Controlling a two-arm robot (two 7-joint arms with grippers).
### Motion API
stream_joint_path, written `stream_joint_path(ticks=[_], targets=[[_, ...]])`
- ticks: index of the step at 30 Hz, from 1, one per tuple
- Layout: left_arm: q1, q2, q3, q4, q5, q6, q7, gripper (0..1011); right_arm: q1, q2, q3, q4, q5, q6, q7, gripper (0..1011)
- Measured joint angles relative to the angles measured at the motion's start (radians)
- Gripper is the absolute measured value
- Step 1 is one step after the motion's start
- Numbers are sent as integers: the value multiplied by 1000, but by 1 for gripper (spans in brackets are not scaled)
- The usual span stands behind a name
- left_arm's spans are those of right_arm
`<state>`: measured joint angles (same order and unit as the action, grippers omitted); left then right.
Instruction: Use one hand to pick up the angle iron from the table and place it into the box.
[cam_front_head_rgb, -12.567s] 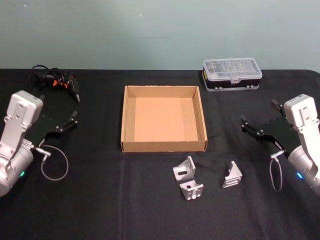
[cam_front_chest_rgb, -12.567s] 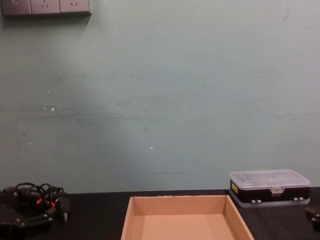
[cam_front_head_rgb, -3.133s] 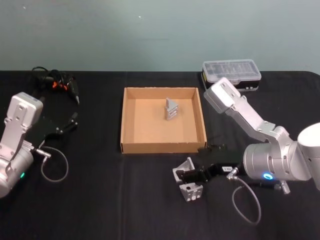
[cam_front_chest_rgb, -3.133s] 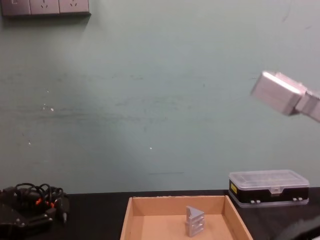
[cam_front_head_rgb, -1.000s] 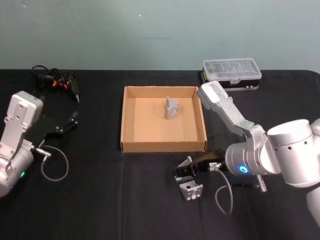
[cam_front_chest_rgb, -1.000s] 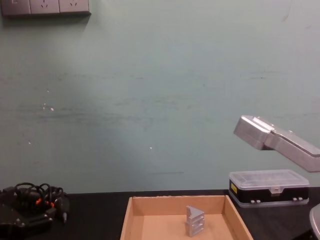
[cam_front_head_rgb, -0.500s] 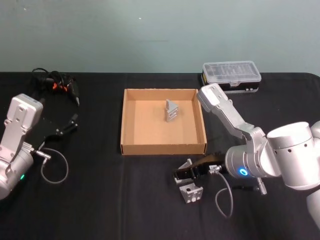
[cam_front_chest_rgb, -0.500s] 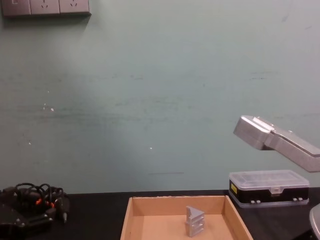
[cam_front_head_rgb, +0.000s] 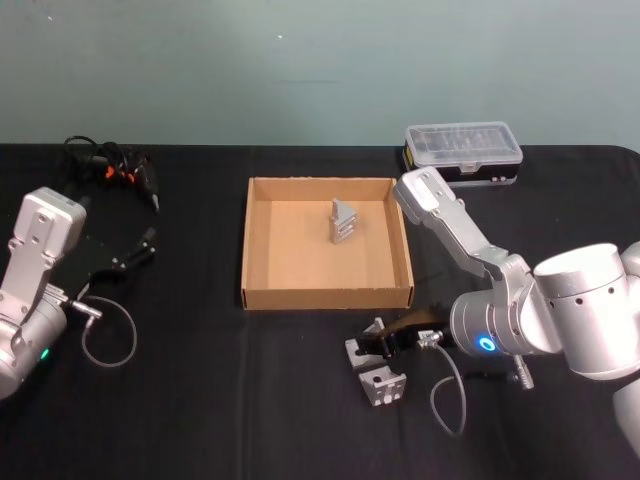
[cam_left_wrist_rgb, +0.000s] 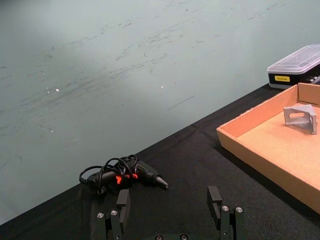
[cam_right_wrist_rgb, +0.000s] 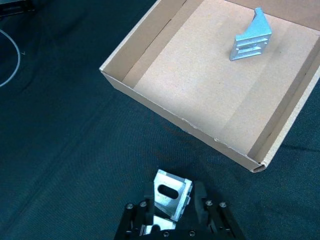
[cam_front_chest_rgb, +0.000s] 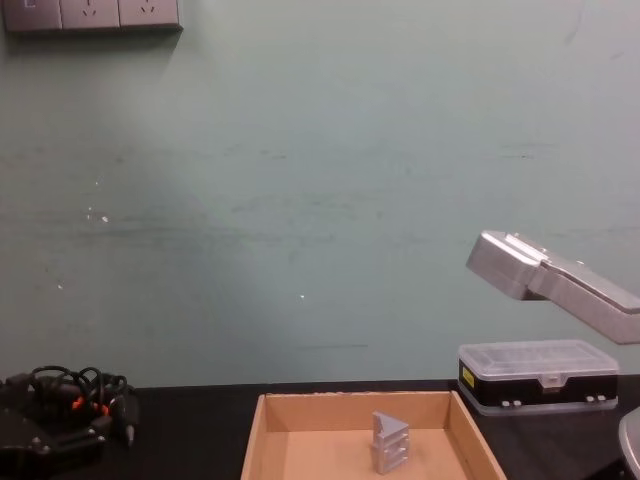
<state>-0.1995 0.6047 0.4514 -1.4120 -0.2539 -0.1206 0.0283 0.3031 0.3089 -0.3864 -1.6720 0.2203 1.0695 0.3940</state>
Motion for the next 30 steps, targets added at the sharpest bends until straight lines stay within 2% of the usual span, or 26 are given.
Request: stream_joint_path(ticks=[4,5,11,12,14,24,30], targets=[[0,0,0,0,0,0,0,1011,0,0,0,0,0,0,0,392],[0,0,0,0,0,0,0,1011,0,0,0,0,0,0,0,334],[0,0,0,0,0,0,0,1011,0,0,0,0,1,0,0,171],[0,0,0,0,0,0,0,1011,0,0,0,0,1,0,0,118],[0,0,0,0,0,0,0,1011,0,0,0,0,1,0,0,86],[0,0,0,0,0,0,0,1011,0,1,0,0,1,-1,1,70],[0,0,0,0,0,0,0,1011,-13,3,5,-33,-8,-46,19,70]])
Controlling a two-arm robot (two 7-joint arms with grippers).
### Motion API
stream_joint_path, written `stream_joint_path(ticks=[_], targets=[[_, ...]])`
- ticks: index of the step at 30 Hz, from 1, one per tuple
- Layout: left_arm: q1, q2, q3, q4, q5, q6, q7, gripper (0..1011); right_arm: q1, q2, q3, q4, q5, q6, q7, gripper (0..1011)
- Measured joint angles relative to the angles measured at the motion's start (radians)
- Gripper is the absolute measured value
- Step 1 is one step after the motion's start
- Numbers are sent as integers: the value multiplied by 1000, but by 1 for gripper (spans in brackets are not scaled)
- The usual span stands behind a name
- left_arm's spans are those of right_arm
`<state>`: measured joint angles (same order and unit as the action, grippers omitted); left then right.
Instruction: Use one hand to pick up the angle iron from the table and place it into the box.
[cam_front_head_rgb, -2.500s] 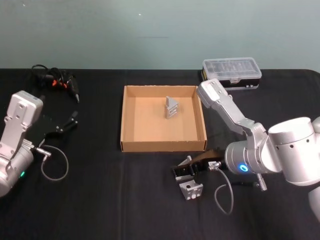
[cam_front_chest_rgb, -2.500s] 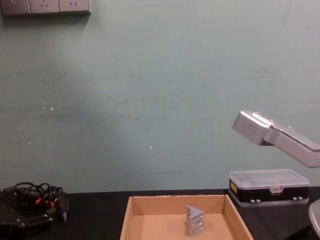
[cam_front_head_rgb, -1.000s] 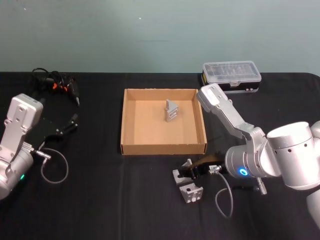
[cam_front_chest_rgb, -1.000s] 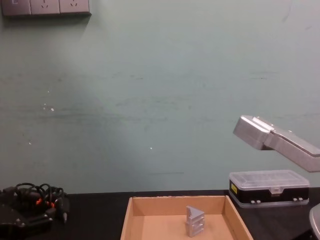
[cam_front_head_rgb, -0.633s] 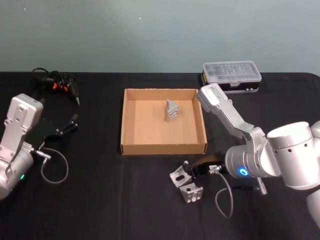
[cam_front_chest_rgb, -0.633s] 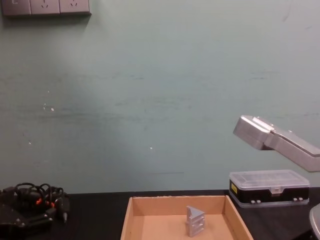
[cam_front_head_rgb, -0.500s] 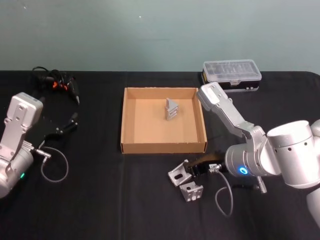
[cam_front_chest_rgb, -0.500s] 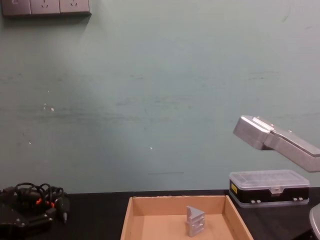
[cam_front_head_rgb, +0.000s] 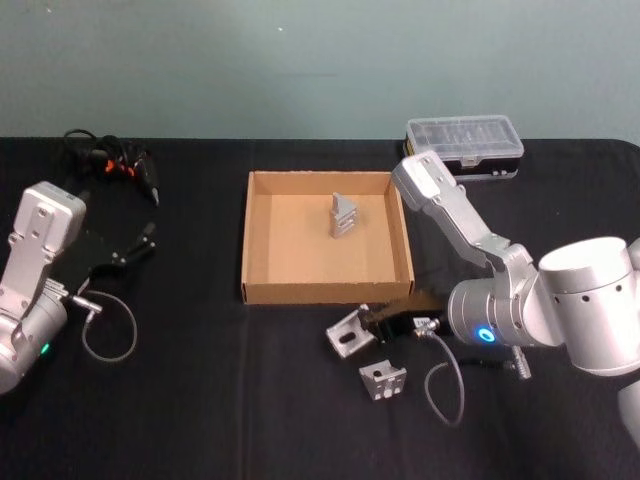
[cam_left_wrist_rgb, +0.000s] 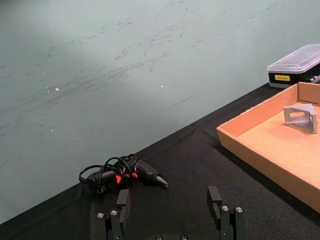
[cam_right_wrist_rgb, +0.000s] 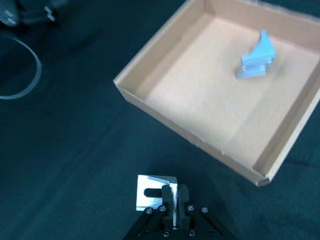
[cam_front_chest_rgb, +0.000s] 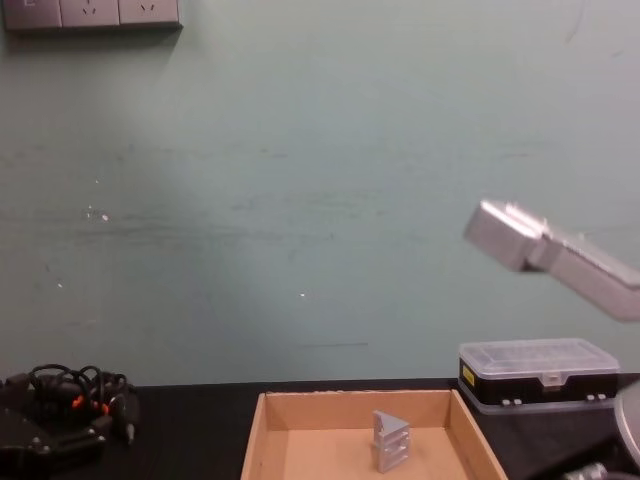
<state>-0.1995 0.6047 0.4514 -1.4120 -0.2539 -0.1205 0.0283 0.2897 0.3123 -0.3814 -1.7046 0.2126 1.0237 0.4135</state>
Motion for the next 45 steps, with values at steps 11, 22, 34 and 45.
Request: stream_joint_path(ticks=[11,22,34,45], targets=[[0,0,0,0,0,0,0,1011,58,-7,-4,-38,-13,-44,28,71],[0,0,0,0,0,0,0,1011,206,-76,-42,155,-47,-92,18,70],[0,0,0,0,0,0,0,1011,372,-165,-121,451,-134,-149,8,71],[0,0,0,0,0,0,0,1011,460,-227,-139,637,-179,-223,7,70]])
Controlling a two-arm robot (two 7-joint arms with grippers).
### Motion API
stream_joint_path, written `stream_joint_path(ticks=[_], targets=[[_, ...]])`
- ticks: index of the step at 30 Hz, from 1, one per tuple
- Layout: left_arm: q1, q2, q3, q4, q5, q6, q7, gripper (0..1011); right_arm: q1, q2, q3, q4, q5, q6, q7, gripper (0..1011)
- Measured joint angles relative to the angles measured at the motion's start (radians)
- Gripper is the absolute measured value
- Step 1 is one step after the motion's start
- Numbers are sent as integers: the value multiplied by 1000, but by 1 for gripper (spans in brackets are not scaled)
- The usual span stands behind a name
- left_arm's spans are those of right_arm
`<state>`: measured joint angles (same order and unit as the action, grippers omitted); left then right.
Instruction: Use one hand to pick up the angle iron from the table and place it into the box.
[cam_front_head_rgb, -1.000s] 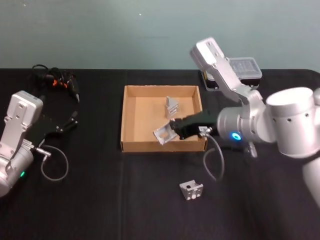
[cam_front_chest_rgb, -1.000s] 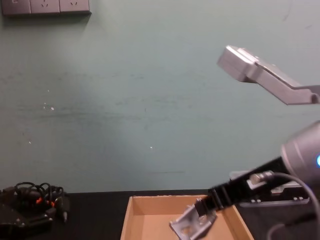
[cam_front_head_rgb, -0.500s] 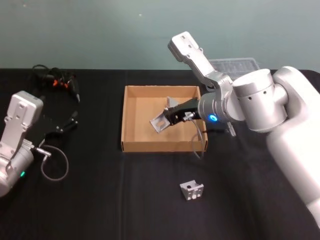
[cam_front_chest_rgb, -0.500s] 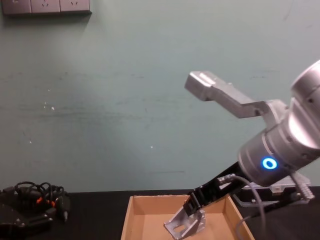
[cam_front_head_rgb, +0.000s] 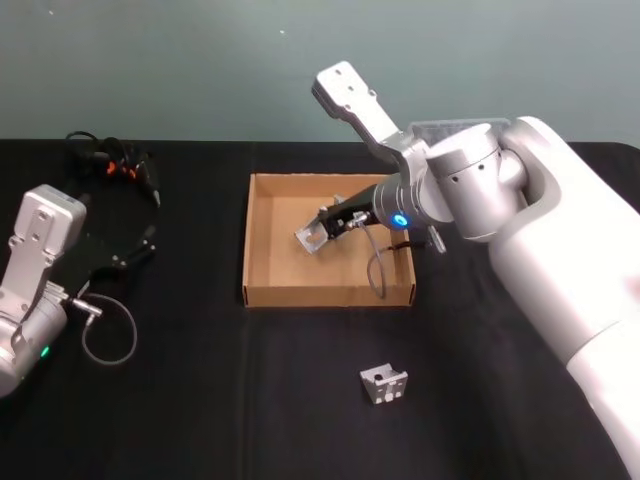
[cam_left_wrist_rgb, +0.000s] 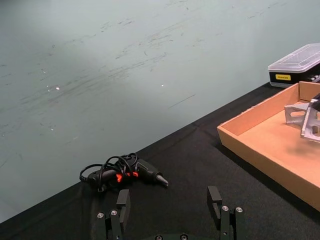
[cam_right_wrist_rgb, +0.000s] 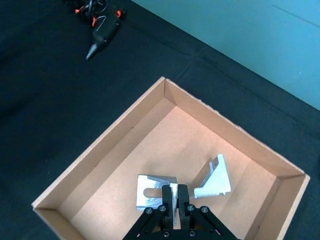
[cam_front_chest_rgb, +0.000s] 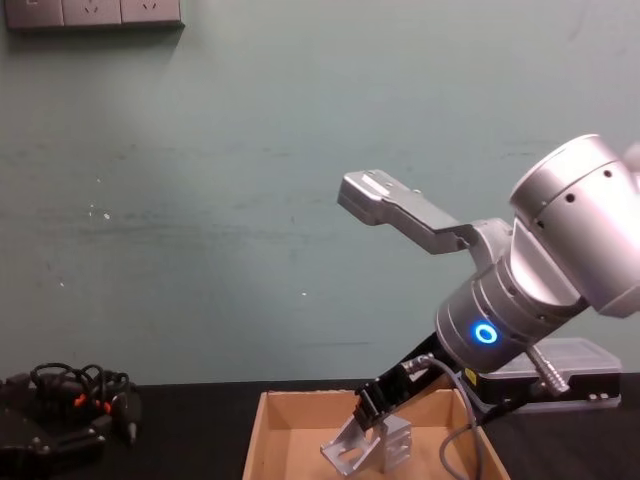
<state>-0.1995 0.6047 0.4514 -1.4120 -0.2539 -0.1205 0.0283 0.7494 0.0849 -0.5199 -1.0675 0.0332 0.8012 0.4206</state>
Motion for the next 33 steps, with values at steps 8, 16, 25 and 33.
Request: stream_joint_path(ticks=[8,16,25,33], targets=[[0,0,0,0,0,0,0,1011,26,-27,2,69,-23,-35,-2,70],[0,0,0,0,0,0,0,1011,30,-30,2,79,-28,-43,-5,70],[0,0,0,0,0,0,0,1011,28,-28,2,73,-26,-39,-5,171],[0,0,0,0,0,0,0,1011,27,-28,2,71,-24,-37,-4,418]])
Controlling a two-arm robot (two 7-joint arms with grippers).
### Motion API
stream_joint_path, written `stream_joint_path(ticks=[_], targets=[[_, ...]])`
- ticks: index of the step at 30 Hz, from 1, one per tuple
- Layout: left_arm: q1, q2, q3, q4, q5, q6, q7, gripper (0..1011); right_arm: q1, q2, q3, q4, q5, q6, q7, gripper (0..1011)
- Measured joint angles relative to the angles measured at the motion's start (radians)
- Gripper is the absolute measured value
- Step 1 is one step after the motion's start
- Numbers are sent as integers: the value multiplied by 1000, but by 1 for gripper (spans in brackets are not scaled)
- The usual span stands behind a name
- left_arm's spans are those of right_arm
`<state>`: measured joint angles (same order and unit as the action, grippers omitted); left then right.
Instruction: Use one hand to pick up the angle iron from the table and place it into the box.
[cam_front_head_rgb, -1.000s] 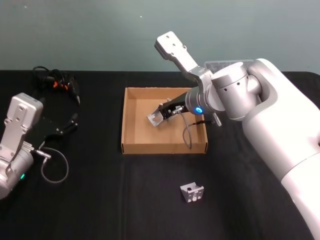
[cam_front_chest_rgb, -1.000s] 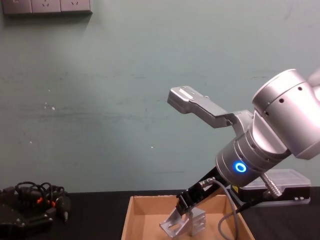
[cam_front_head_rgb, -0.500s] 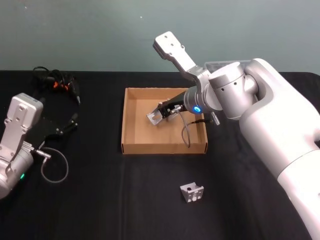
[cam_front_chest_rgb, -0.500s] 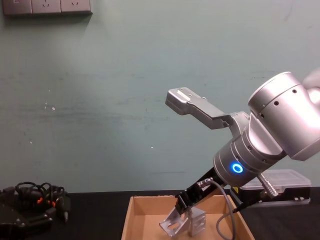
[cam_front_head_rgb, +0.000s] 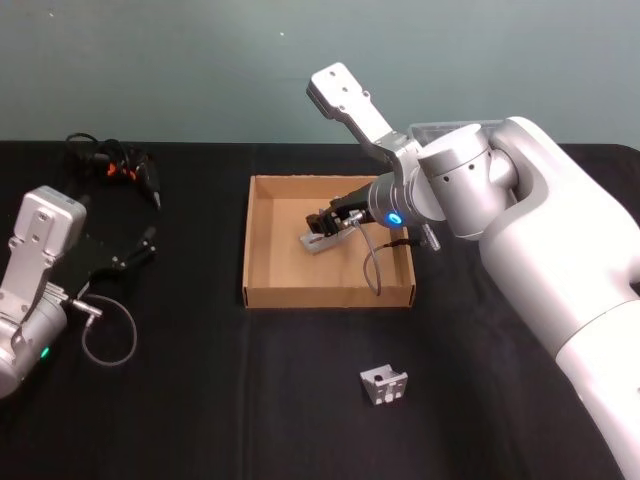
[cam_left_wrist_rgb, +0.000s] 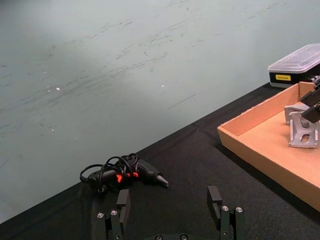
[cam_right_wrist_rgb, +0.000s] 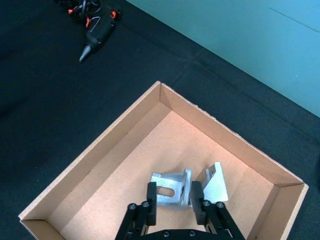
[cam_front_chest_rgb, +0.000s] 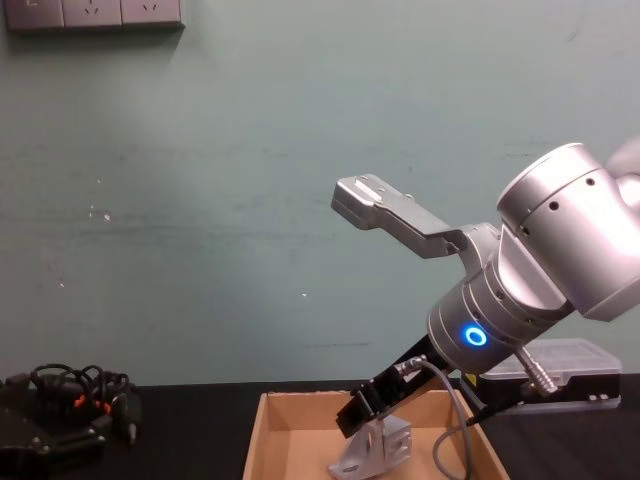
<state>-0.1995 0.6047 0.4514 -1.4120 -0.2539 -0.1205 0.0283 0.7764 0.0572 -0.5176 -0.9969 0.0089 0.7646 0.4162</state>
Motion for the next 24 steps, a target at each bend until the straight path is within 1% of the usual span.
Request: stream_joint_path(ticks=[1,2,3,5,6,7,8,9,13,16,17,18,19,20,21,22,23,24], targets=[[0,0,0,0,0,0,0,1011,0,0,0,0,0,0,0,430],[0,0,0,0,0,0,0,1011,0,0,0,0,0,0,0,478],[0,0,0,0,0,0,0,1011,0,0,0,0,0,0,0,478],[0,0,0,0,0,0,0,1011,-1,0,0,-1,0,1,0,561],[0,0,0,0,0,0,0,1011,-1,1,0,-1,1,1,0,620],[0,0,0,0,0,0,0,1012,-1,1,0,-1,1,1,0,629],[0,0,0,0,0,0,0,1011,-1,1,0,-1,1,1,0,659],[0,0,0,0,0,0,0,1011,-1,1,0,-1,1,1,0,715],[0,0,0,0,0,0,0,1011,-1,1,0,-2,1,1,1,835],[0,0,0,0,0,0,0,1011,-1,1,0,-2,2,2,1,899],[0,0,0,0,0,0,0,1011,-1,1,0,-2,2,2,1,944],[0,0,0,0,0,0,0,1011,-1,1,0,-2,2,2,1,944],[0,0,0,0,0,0,0,1011,-1,1,0,-2,2,2,1,980],[0,0,0,0,0,0,0,1011,-10,7,-1,-24,-1,5,4,994],[0,0,0,0,0,0,0,1011,-10,7,-1,-24,-1,5,4,1004],[0,0,0,0,0,0,0,1011,-22,16,-1,-55,-6,10,8,1004],[0,0,0,0,0,0,0,1011,-27,20,-1,-68,-9,12,9,1004],[0,0,0,0,0,0,0,1011,-41,29,0,-103,-12,19,12,1004]])
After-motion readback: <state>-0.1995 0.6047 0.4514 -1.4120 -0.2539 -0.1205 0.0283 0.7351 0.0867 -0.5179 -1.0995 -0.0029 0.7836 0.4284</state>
